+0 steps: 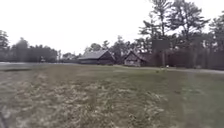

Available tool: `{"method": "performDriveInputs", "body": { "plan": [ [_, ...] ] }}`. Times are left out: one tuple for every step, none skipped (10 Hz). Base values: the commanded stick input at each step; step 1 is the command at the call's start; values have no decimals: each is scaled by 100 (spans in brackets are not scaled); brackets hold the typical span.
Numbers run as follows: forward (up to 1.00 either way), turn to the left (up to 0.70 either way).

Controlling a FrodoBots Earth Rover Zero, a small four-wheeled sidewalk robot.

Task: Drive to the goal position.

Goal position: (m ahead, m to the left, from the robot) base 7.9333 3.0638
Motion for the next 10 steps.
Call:
{"method": "performDriveInputs", "body": {
  "plan": [
    [70,0],
    [70,0],
    [70,0],
    [70,0],
    [70,0],
    [70,0],
    [70,0],
    [70,0],
    [70,0],
    [70,0]
  ]
}}
